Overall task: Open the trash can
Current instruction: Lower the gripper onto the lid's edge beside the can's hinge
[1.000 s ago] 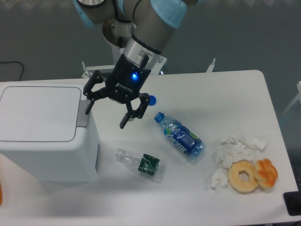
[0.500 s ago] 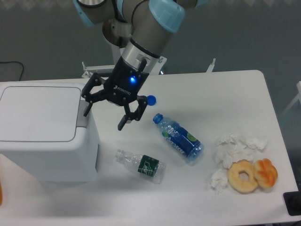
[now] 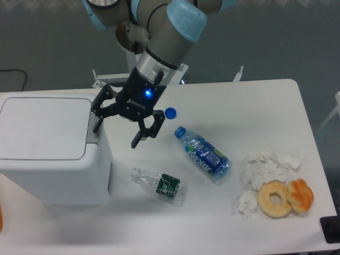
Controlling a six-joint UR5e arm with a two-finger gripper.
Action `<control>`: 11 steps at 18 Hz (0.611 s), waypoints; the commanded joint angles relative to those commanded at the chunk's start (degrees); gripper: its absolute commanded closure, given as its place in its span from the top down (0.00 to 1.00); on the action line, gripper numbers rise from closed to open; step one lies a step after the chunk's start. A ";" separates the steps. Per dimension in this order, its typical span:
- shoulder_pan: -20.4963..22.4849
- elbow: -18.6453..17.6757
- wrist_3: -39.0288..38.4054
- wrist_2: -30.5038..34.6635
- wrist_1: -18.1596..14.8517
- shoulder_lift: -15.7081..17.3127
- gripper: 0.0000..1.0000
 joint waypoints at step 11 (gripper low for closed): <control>0.00 -0.35 0.00 0.00 0.00 -0.35 1.00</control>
